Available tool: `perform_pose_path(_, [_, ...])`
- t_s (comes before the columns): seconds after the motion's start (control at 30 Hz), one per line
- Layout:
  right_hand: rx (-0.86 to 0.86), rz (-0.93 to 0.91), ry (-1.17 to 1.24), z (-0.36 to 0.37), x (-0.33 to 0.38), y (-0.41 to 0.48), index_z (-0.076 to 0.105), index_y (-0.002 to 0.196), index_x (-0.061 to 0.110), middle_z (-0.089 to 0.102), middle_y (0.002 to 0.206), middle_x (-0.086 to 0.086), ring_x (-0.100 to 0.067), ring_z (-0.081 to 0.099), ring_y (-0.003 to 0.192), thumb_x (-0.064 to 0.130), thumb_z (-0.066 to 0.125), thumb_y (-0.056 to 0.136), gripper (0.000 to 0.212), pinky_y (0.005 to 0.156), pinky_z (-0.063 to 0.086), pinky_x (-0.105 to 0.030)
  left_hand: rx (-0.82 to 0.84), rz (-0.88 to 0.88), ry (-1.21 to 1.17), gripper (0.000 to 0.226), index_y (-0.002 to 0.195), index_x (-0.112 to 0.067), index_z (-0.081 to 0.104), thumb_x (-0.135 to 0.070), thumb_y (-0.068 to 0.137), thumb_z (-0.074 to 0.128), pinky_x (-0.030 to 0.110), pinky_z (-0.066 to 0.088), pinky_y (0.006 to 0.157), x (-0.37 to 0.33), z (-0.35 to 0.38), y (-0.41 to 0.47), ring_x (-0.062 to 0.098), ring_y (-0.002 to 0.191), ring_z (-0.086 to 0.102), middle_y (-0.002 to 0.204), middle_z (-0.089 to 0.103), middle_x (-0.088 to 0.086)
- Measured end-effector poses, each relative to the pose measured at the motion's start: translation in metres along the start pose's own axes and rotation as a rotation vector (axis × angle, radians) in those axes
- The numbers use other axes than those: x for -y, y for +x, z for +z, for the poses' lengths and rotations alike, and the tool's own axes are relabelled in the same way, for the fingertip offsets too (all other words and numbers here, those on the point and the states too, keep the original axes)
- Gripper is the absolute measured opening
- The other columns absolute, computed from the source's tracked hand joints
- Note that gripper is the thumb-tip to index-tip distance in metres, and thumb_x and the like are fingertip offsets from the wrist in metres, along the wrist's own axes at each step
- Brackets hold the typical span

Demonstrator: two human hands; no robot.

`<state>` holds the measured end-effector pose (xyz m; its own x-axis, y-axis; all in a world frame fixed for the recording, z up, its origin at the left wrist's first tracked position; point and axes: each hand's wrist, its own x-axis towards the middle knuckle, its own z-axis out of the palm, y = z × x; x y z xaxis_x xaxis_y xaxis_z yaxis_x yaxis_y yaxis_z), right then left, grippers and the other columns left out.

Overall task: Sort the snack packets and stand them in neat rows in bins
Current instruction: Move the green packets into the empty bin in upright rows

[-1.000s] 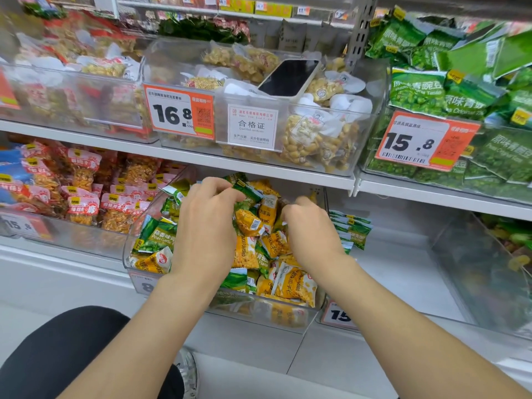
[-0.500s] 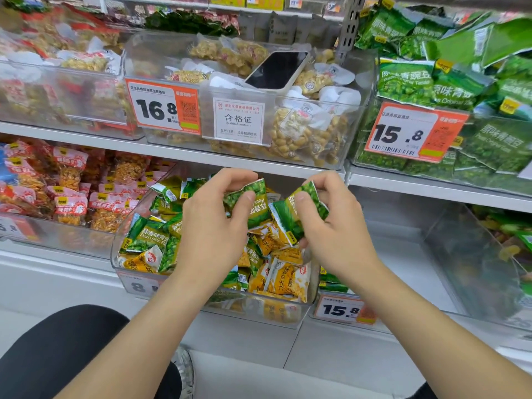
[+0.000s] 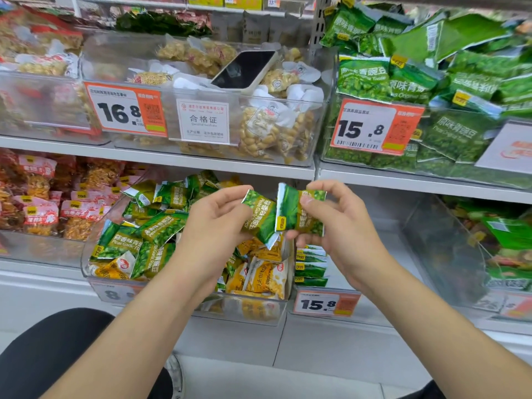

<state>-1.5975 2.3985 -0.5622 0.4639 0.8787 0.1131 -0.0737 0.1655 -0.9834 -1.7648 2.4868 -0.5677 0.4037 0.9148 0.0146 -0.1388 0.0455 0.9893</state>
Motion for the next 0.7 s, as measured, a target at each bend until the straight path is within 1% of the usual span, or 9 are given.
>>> perform_pose_path(0.07, [0.006,-0.002,0.054,-0.003,0.003,-0.001,0.064,0.125,0.015,0.071,0.103,-0.019,-0.041,0.07,0.067,0.003,0.054,0.106,0.025,0.055,0.055,-0.037,-0.003,-0.024,-0.019,0.034,0.118,-0.018,0.074,0.004,0.1,0.056,0.062,0.054,0.103,0.001,0.004,0.001,0.032,0.108,0.073,0.115,0.076,0.013])
perform_pose_path(0.13, [0.02,-0.007,0.104,-0.006,0.004,-0.001,0.071,0.124,0.018,0.072,0.112,-0.021,-0.041,0.072,0.073,0.003,0.053,0.106,0.03,0.06,0.056,-0.036,-0.014,-0.049,-0.057,0.03,0.116,-0.019,0.073,0.002,0.101,0.057,0.066,0.049,0.106,0.002,0.008,0.002,0.029,0.101,0.07,0.111,0.073,0.013])
perform_pose_path(0.27, [-0.037,-0.074,0.038,-0.007,0.002,-0.004,0.068,0.121,0.011,0.077,0.108,-0.018,-0.038,0.076,0.085,0.002,0.073,0.094,0.029,0.07,0.059,-0.033,-0.005,-0.018,-0.071,0.016,0.115,-0.02,0.066,-0.009,0.104,0.062,0.055,0.054,0.099,0.006,0.011,0.002,0.017,0.087,0.068,0.087,0.073,-0.002])
perform_pose_path(0.33, [-0.086,-0.119,-0.047,-0.009,0.001,-0.004,0.067,0.113,0.005,0.079,0.103,-0.013,-0.029,0.076,0.087,0.001,0.08,0.088,0.028,0.077,0.059,-0.032,-0.015,0.024,-0.055,0.013,0.113,-0.02,0.066,-0.012,0.104,0.063,0.044,0.054,0.089,0.006,0.011,0.002,0.01,0.084,0.067,0.08,0.071,-0.01])
perform_pose_path(0.4, [-0.086,-0.105,-0.036,-0.009,0.003,-0.005,0.065,0.105,0.0,0.079,0.1,-0.016,-0.024,0.075,0.087,-0.002,0.081,0.084,0.026,0.083,0.059,-0.033,-0.04,0.053,-0.078,0.012,0.114,-0.018,0.064,-0.011,0.104,0.063,0.038,0.057,0.08,0.006,0.011,0.0,0.01,0.081,0.068,0.078,0.071,-0.009])
perform_pose_path(0.5, [-0.016,-0.063,0.039,-0.009,0.006,-0.005,0.062,0.109,0.007,0.078,0.103,-0.021,-0.026,0.074,0.089,-0.002,0.079,0.086,0.031,0.087,0.06,-0.036,-0.077,0.055,-0.151,0.01,0.113,-0.012,0.058,-0.008,0.105,0.061,0.043,0.063,0.079,0.005,0.011,-0.002,0.01,0.07,0.067,0.076,0.07,-0.002])
perform_pose_path(0.6, [0.034,-0.06,0.003,-0.006,0.003,-0.009,0.066,0.124,0.014,0.08,0.101,-0.015,-0.022,0.076,0.088,0.002,0.079,0.088,0.039,0.082,0.061,-0.031,-0.008,0.013,-0.204,0.01,0.111,-0.014,0.053,-0.006,0.107,0.056,0.041,0.063,0.078,0.004,0.015,-0.004,0.019,0.074,0.059,0.09,0.063,0.013])
perform_pose_path(0.67, [-0.005,-0.084,-0.052,-0.003,0.0,-0.009,0.072,0.119,0.013,0.081,0.1,-0.01,-0.02,0.077,0.089,0.005,0.082,0.087,0.034,0.08,0.06,-0.029,0.077,-0.012,-0.206,0.019,0.11,-0.016,0.05,0.002,0.105,0.054,0.042,0.06,0.079,0.003,0.018,-0.007,0.014,0.068,0.058,0.081,0.064,0.006])
perform_pose_path(0.7, [-0.031,-0.093,-0.064,-0.002,-0.001,-0.009,0.074,0.114,0.012,0.081,0.1,-0.009,-0.02,0.078,0.09,0.006,0.083,0.086,0.031,0.08,0.06,-0.029,0.106,-0.015,-0.192,0.026,0.112,-0.015,0.051,0.008,0.102,0.053,0.047,0.059,0.084,0.003,0.018,-0.008,0.013,0.069,0.061,0.081,0.067,0.002])
